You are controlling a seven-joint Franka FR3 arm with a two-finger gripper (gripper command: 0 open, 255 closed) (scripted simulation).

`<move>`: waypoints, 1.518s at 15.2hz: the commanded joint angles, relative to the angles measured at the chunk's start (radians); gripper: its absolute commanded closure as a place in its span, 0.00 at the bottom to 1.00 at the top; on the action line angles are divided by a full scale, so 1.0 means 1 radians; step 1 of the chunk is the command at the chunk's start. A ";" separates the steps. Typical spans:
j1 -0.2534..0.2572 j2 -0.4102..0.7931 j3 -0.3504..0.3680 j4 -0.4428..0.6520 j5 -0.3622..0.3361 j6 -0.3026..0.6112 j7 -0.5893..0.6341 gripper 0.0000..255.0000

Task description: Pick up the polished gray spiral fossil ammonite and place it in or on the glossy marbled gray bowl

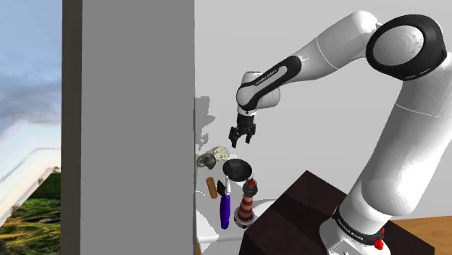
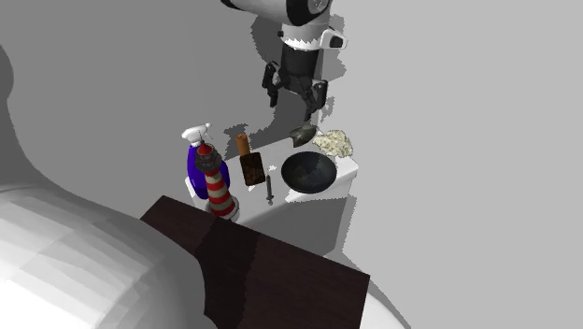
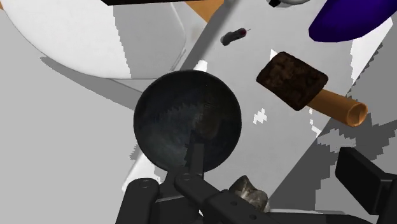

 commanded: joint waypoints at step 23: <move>-0.021 0.776 0.092 0.715 0.131 0.112 -0.108 0.00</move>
